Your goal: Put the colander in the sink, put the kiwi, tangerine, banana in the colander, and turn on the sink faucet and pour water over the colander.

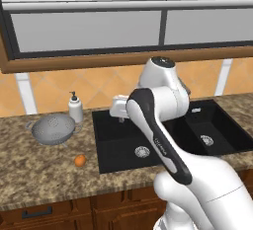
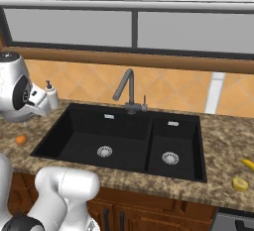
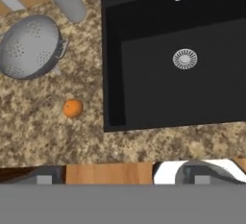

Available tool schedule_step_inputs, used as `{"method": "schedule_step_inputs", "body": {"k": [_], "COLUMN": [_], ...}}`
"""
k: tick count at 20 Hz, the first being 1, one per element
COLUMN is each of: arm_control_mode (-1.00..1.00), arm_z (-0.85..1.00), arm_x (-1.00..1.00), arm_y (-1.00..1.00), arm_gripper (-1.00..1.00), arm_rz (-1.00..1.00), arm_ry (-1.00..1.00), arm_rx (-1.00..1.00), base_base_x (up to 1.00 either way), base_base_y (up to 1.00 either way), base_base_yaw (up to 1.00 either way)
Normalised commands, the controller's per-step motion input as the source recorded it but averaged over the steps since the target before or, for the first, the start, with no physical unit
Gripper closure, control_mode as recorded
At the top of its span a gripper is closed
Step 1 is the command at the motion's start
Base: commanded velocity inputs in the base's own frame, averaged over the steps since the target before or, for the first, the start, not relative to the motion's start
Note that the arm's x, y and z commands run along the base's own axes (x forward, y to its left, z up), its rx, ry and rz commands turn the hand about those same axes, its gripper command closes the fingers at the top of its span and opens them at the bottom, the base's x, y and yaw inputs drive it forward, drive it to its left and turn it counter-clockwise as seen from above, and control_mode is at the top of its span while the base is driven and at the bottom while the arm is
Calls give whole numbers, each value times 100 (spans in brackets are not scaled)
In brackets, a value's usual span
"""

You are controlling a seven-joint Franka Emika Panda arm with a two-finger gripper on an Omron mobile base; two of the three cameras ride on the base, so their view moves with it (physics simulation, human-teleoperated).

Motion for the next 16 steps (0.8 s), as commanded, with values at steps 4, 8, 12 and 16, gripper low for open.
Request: {"method": "schedule_step_inputs", "body": {"k": [4,8,12,16], "arm_control_mode": [-100,-100,-100,-100], "arm_z": [-15,-26,-22,-26], "arm_x": [-2,21,41,47], "arm_y": [58,71,69,57], "arm_gripper": [-100,-100,-100,-100], "arm_rz": [-4,-7,-12,-5], "arm_ry": [0,0,0,4], "arm_rx": [10,2,0,0], "base_base_x": [0,0,0,0], "base_base_y": [0,0,0,0], "base_base_yaw": [0,0,0,0]}}
